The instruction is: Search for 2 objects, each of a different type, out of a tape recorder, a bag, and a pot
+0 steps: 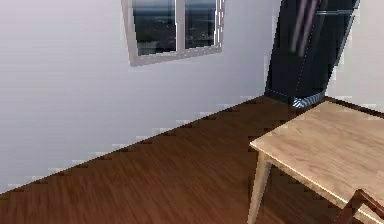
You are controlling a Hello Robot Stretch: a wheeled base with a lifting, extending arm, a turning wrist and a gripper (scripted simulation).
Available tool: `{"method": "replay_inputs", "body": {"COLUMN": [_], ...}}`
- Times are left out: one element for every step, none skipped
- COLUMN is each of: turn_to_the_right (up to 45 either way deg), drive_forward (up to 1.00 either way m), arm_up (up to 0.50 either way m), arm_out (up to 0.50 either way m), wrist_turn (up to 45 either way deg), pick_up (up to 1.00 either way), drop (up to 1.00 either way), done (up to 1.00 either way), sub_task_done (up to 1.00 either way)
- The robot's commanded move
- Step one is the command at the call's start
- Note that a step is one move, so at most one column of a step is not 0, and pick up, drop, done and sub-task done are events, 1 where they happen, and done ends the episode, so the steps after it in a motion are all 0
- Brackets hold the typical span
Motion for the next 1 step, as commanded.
{"method": "replay_inputs", "body": {"turn_to_the_right": [0.0], "drive_forward": [1.0], "arm_up": [0.0], "arm_out": [0.0], "wrist_turn": [0.0], "pick_up": [0.0], "drop": [0.0], "done": [0.0], "sub_task_done": [0.0]}}
